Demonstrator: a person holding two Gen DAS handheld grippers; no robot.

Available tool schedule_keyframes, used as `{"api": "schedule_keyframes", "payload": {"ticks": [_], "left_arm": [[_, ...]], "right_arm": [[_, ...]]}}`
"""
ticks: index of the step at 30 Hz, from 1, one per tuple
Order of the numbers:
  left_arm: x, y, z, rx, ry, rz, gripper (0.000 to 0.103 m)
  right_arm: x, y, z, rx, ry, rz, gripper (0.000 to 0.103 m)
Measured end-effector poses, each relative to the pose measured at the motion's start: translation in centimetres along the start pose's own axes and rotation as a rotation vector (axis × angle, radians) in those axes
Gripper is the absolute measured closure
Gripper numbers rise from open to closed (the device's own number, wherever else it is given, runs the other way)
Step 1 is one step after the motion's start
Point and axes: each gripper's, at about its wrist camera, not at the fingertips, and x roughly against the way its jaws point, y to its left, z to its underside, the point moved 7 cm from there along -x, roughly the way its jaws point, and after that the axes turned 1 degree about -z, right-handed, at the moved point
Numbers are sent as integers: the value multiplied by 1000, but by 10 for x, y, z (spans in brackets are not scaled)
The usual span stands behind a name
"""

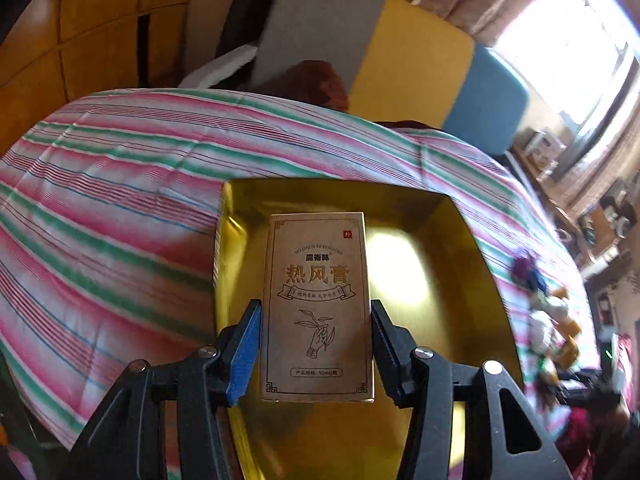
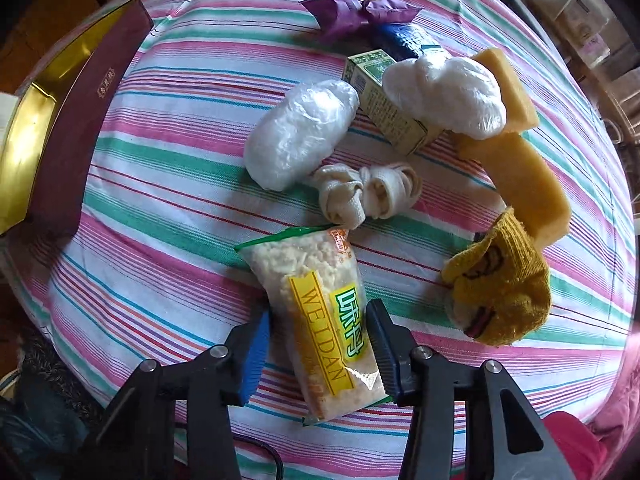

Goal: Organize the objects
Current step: 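Carry the white box into the gold tin with the left tool while the right tool grasps the WEIDAN bag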

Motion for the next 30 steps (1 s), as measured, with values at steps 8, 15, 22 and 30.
{"api": "schedule_keyframes", "payload": {"ticks": [8, 15, 22, 30], "left_arm": [[-55, 18, -32, -25, 48, -149, 51], [-72, 22, -41, -66, 53, -198, 50], [-48, 17, -43, -69, 13, -174, 30], [20, -4, -10, -119, -96, -67, 26]], "right_arm": [[1, -6, 6, -1, 10, -27, 52], [3, -10, 11, 20, 13, -46, 55], [8, -18, 15, 25, 9, -61, 57], [7, -23, 15, 19, 13, -69, 56]]}}
